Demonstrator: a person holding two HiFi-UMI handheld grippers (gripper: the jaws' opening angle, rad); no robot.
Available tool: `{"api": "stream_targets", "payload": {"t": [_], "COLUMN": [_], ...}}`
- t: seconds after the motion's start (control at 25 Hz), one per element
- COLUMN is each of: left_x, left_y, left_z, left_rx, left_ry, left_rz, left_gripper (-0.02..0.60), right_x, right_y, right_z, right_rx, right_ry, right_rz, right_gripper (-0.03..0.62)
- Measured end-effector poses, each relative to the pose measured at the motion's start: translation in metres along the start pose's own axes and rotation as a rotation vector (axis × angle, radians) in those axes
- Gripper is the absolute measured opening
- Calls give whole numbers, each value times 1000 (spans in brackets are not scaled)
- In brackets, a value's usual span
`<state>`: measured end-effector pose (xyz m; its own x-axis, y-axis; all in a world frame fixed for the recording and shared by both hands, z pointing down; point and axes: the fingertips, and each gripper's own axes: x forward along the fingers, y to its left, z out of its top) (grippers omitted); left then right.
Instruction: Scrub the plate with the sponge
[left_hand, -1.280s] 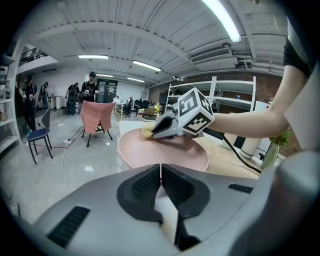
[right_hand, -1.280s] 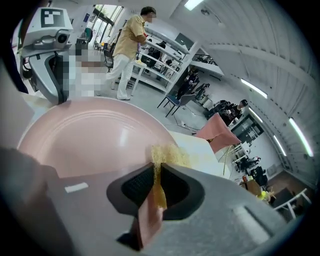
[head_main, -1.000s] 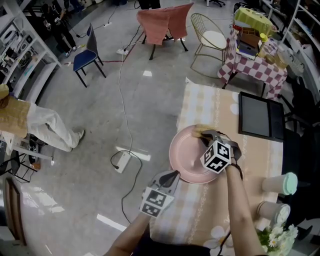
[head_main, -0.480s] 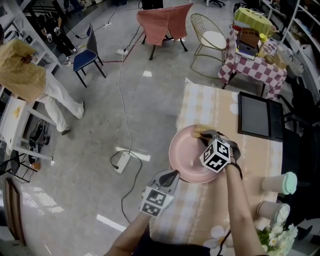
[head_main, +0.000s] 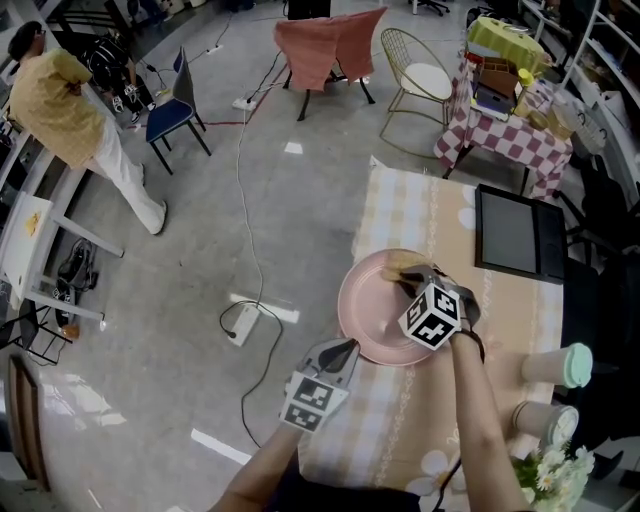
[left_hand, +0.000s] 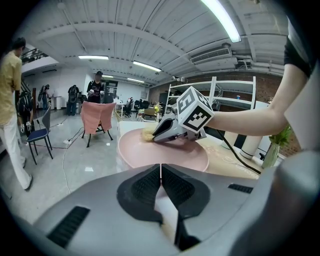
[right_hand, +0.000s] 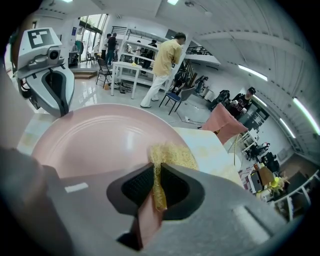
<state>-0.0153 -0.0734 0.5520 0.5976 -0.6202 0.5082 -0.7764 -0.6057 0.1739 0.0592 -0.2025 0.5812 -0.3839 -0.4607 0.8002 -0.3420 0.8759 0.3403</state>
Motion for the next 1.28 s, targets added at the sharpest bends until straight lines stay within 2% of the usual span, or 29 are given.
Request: {"api": "stream_targets", "payload": {"t": [1.28], "left_x": [1], "left_y": [0], "left_z": [-1], "left_rx": [7], "left_ry": [3], "left_rz": [17], "left_gripper": [17], "right_x": [-19], "right_y": [38], "right_z": [-8], "right_rx": [-26], "right_ry": [23], "right_rz": [52], "right_gripper": [44]}}
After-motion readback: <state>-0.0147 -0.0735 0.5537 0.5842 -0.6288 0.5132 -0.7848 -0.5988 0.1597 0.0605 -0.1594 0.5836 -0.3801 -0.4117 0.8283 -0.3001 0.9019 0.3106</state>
